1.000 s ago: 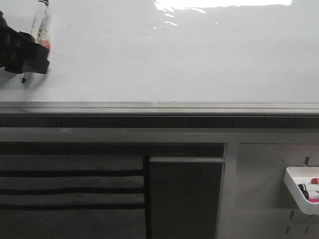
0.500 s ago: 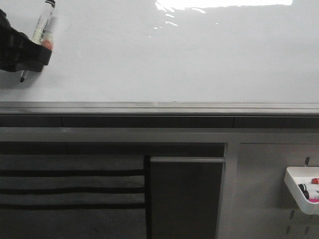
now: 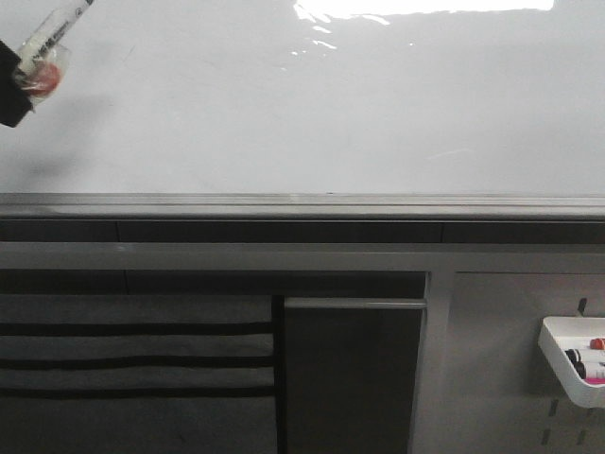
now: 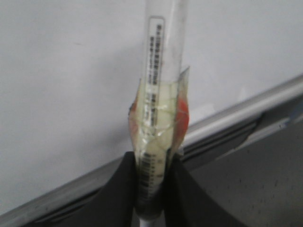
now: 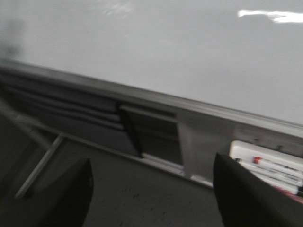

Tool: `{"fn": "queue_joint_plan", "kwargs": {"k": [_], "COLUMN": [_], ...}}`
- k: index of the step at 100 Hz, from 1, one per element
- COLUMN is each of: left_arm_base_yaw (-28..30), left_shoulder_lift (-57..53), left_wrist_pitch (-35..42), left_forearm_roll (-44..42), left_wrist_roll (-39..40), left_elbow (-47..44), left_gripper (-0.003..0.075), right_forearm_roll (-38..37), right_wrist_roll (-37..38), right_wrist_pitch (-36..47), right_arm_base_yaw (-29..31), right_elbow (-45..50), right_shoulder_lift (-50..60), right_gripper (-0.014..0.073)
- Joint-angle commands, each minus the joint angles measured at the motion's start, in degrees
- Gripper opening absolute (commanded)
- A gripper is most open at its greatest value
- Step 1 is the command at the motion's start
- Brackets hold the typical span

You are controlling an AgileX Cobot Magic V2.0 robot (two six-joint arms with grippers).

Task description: Write number 3 on whiteboard

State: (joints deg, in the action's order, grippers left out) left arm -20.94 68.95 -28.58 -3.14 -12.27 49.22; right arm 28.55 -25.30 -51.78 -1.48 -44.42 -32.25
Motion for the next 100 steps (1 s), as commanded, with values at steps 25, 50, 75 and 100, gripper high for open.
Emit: {"fn": "queue_joint_plan", "kwargs": {"k": [25,50,75,100], "left_arm_base_yaw": [-10.2,-17.8,-20.1,-20.1], "left_shoulder_lift": [-8.6,-8.4,-8.4,-8.4], "left_wrist_pitch": [-21.9,-25.4,-25.4,-25.4], "left_forearm_roll": [17.6,33.9,33.9,33.6], "left_wrist_roll": [-26.8,-40.5,-40.5,-40.5], "left_elbow": [5.7,5.7,5.7,5.7], "left_gripper": [-0.0018,-0.0018,-0.0018,-0.0018], "right_forearm_roll": [25.3,20.0,13.9,13.6], "right_wrist_roll": [-28.8,-33.5,-33.4,-33.4], "right_wrist_pitch": [-15.0,-13.4,-5.5,-3.0], "right_arm_base_yaw": [-2.8,-17.8,-33.9,-38.8], "right_elbow": [-10.4,-16.1,-22.4,-26.3], "right_shoulder_lift": [-18.5,-28.1,-35.7,-42.5], "right_gripper": [0.0476,0.0476,0.0475,0.0439]}}
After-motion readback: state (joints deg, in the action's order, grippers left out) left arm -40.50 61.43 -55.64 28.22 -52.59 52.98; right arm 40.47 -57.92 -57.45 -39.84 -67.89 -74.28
